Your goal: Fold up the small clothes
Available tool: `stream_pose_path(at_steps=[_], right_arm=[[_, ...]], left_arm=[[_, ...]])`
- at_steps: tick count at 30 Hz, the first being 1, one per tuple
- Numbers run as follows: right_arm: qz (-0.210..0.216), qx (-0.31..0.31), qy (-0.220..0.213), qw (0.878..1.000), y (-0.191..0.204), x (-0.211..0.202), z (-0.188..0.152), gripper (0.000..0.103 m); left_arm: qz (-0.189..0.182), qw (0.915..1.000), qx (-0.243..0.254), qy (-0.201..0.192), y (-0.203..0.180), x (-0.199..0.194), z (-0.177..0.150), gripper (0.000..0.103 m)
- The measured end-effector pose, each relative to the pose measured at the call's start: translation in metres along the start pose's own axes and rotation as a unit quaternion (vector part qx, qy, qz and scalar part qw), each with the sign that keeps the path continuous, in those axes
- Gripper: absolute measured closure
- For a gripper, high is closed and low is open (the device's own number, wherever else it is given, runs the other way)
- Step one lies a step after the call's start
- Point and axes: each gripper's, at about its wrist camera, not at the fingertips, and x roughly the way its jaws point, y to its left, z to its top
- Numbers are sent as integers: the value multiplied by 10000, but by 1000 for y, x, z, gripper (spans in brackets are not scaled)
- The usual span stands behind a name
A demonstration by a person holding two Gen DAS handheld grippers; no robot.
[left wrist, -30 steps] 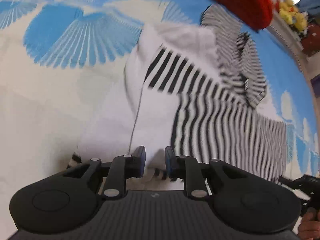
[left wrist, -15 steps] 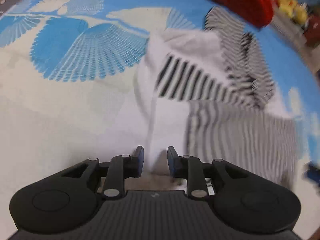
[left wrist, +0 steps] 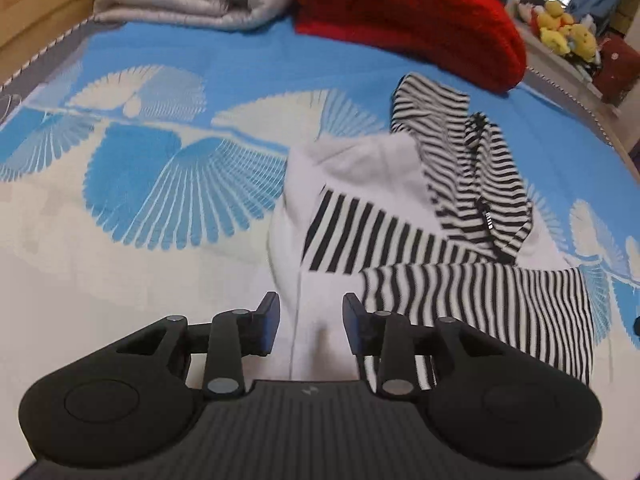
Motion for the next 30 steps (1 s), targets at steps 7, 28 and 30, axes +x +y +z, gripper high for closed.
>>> stream_pose_path(at_steps=[7, 28, 30], right_arm=[[-83, -224, 0, 9997, 4, 0, -3, 70], [-269, -256, -31, 9993, -9, -1, -9, 69], [-301, -292, -60, 9991, -11, -2, -9, 69]], left_arm=[[95, 9989, 371, -263, -18, -6, 0, 49], [35, 9969, 655, -446, -45, -6, -2, 46], [-61, 9959, 672, -595, -46, -9, 1, 46]])
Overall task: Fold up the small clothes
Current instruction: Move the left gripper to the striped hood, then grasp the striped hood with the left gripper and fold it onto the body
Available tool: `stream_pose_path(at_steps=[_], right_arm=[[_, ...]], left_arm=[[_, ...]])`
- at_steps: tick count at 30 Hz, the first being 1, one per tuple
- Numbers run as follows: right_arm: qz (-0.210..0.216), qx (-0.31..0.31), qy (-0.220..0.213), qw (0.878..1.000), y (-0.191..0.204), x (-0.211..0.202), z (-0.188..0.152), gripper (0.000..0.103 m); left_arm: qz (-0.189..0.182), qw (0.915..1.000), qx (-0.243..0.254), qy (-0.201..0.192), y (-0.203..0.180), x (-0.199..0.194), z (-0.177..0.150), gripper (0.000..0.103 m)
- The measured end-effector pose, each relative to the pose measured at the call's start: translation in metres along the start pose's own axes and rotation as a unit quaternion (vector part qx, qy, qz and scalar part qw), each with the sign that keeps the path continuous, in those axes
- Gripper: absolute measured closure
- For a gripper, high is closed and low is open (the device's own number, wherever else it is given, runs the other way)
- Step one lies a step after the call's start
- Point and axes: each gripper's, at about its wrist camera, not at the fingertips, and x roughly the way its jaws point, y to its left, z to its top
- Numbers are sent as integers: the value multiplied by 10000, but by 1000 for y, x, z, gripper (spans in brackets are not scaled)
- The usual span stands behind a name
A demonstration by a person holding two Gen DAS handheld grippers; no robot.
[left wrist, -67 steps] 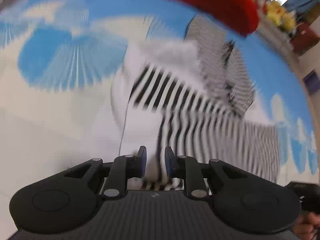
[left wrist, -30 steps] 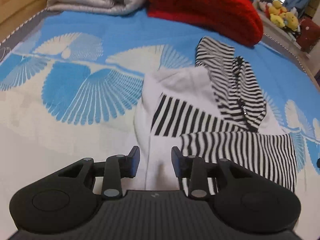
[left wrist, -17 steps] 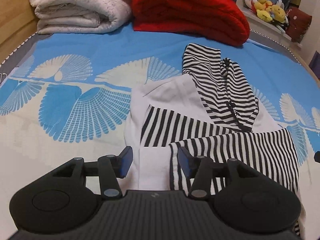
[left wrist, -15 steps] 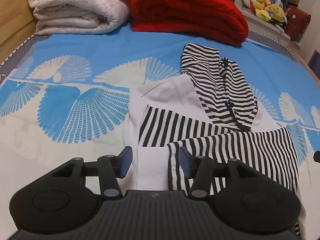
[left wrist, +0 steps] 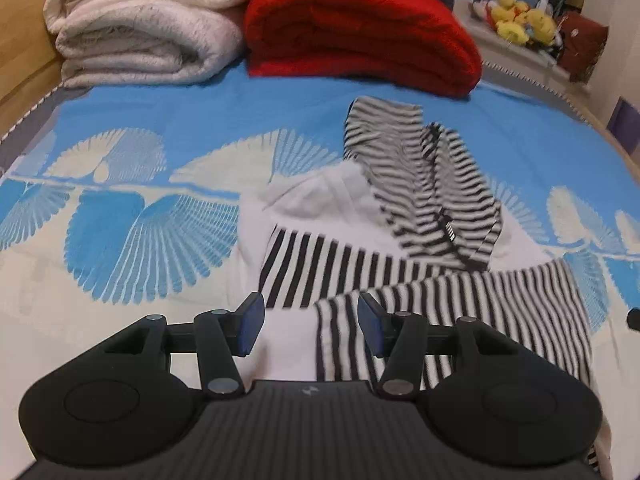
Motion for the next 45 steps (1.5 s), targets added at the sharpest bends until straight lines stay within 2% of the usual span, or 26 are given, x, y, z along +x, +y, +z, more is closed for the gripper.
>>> stream_pose_path(at_steps=[7, 11, 17, 21, 24, 26, 28, 30, 32, 38, 40, 41, 43, 44, 45], right_arm=[[-47, -10, -59, 10000, -7, -3, 2, 69], [-43, 9, -90, 9999, -11, -6, 5, 69], [-34, 59, -150, 9999, -16, -10, 9, 69], [-101, 90, -210, 9997, -22, -12, 14, 69], [-126, 101, -251, 9996, -27, -13, 17, 69], [-132, 61, -258, 9996, -30, -13, 18, 69], [-167, 2, -249, 9996, -32, -11, 18, 69], [-186, -49, -213, 9996, -34, -9, 17, 69], [-186, -102, -175, 9996, -35, -5, 16, 69], [-127, -155, -38, 9998, -34, 9, 14, 69], [-99, -140, -20, 9999, -34, 11, 15, 69], [-100, -139, -25, 9999, -34, 12, 15, 69], [-112, -141, 7, 9998, -33, 16, 15, 69], [-109, -127, 33, 9999, -34, 18, 15, 69], [-108, -105, 64, 9999, -34, 21, 15, 69]], left_arm=[[-50, 9972, 373, -640, -3, -16, 9, 42], [-184, 9952, 490, -831, 1, -22, 13, 29], [-112, 9900, 692, -1221, -5, -31, 13, 23], [-144, 9902, 618, -1244, -10, -24, 31, 23], [-226, 9925, 531, -1079, -15, -3, 54, 23], [-299, 9948, 348, -910, -16, 18, 71, 29], [-344, 9971, 165, -655, -16, 46, 88, 40], [-433, 9984, -41, -373, -16, 76, 104, 66], [-497, 9985, -162, -142, -19, 106, 117, 81], [-644, 9975, -286, 109, -42, 180, 157, 82], [-608, 9978, -280, 20, -51, 202, 175, 79], [-581, 9980, -266, -8, -55, 212, 184, 74], [-506, 9983, -281, 0, -62, 233, 202, 51], [-504, 9983, -292, 63, -64, 243, 210, 36], [-529, 9981, -269, 139, -67, 255, 218, 30]])
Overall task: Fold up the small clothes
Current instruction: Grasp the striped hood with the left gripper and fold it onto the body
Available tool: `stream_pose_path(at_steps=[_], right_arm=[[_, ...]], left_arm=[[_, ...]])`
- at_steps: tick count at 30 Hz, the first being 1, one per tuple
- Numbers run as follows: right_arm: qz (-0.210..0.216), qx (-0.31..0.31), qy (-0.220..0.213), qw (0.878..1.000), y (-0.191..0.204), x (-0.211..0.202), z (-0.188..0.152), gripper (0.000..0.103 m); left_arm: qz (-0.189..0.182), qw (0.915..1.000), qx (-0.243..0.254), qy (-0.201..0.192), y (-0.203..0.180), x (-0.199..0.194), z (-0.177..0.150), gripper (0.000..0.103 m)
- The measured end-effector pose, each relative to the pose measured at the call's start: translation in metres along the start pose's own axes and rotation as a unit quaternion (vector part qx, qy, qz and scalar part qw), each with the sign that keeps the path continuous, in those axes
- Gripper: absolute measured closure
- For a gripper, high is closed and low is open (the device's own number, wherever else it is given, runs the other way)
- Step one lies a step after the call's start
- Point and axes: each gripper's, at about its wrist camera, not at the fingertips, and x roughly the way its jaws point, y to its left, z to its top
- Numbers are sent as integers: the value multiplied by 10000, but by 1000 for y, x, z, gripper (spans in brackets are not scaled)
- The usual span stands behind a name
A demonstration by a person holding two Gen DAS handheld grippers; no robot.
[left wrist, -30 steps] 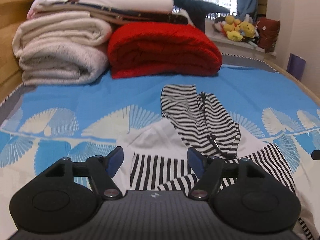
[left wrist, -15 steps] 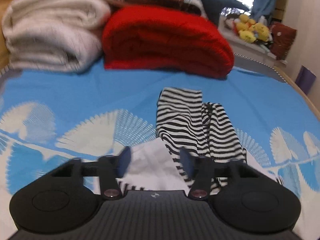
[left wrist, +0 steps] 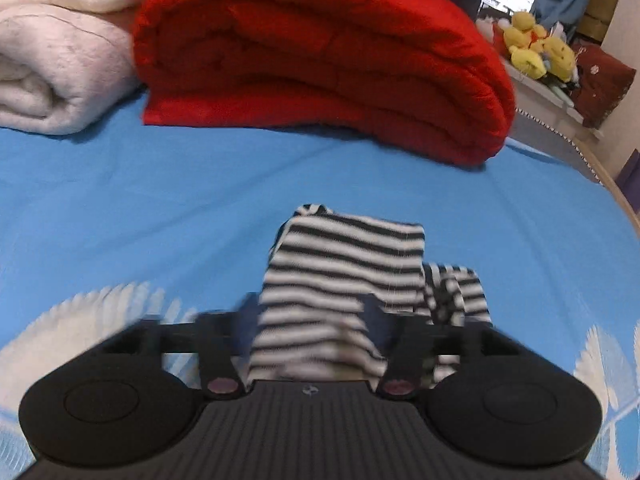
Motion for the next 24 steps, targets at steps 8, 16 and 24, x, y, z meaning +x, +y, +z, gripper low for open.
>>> stream_pose_path(at_steps=[8, 16, 24], right_arm=[[-40, 58, 59, 10000, -4, 8, 2, 69], [-98, 179, 74, 9998, -11, 11, 8, 69], [-13, 444, -240, 9987, -15, -12, 17, 69]], left_arm=[[473, 9988, 50, 66, -6, 63, 30, 36], [-108, 9942, 948, -491, -28, 12, 27, 101], [-2360, 9274, 2777, -841, -18, -208, -123, 101]])
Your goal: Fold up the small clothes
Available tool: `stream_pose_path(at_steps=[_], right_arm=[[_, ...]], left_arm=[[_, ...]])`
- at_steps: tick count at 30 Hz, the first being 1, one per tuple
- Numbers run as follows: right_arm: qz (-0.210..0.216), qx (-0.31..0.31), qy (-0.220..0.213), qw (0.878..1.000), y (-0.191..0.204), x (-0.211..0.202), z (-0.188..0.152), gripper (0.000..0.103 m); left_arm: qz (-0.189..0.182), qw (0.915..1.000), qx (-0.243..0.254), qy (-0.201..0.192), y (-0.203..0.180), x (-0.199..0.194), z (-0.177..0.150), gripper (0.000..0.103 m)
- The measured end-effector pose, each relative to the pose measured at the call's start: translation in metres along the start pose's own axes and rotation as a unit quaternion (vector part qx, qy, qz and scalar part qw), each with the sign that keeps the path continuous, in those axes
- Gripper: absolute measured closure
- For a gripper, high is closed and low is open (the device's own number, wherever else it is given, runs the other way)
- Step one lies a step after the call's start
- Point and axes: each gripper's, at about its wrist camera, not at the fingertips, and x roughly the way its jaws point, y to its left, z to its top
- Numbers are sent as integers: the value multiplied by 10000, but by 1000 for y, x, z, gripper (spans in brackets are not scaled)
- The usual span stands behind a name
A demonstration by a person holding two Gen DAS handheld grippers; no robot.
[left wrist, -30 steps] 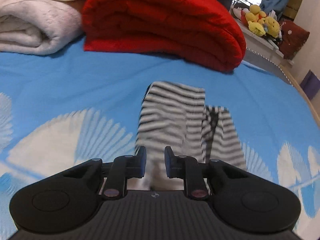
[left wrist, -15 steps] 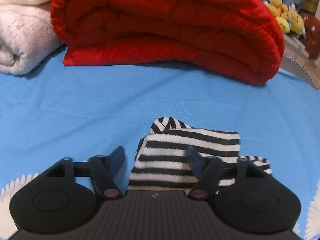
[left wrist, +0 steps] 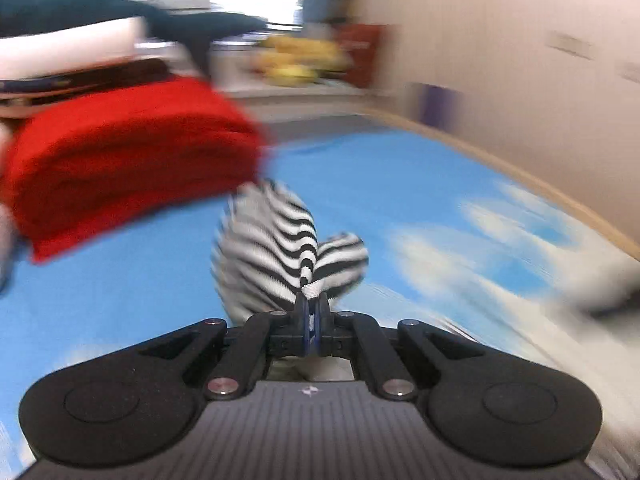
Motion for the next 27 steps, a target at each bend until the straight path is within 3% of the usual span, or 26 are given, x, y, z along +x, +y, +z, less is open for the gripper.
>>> stream_pose_path(at_steps=[1, 3, 5, 7, 8, 10, 12, 15, 18, 21, 23, 25, 27], right_arm=[[6, 58, -33, 10000, -1, -3, 0, 69], [56, 216, -90, 9997, -4, -9, 1, 69], [111, 416, -167, 9989, -9, -17, 1, 69], [162, 525, -247, 9982, -10, -26, -1, 69], [206, 551, -279, 9979, -11, -29, -3, 69], [312, 589, -279, 9974, -9, -35, -7, 69], [502, 649, -160, 9965, -7, -34, -12, 69], [850, 818, 273, 9926, -1, -21, -22, 69], [1079, 947, 790, 9865, 8, 0, -34, 66], [1086, 959, 1249, 9815, 19, 22, -50, 62], [1021, 889, 1500, 9794, 25, 35, -59, 62], [901, 860, 1654, 9783, 27, 44, -68, 62], [802, 828, 1768, 9775, 29, 51, -76, 62]], left_arm=[[-339, 9991, 140, 205, -19, -24, -22, 101], [-542, 9933, 279, 983, -51, -65, -70, 97], [-296, 9887, -56, 1469, -61, -92, -101, 95], [257, 9820, -1105, 1508, -51, -117, -117, 89], [487, 9746, -1657, 1428, -42, -124, -119, 89], [880, 9464, -2913, 1085, -21, -133, -126, 86], [881, 9228, -3666, 791, -6, -128, -135, 69], [1262, 9013, -3946, 1267, 8, -96, -137, 65], [1088, 8818, -4318, 1551, 16, -76, -148, 52], [1332, 8666, -4437, 1854, 17, -67, -160, 51], [1293, 8562, -4582, 2007, 14, -66, -178, 51], [1258, 8492, -4644, 2178, 10, -61, -189, 51], [1245, 8489, -4642, 2200, 5, -59, -192, 56]])
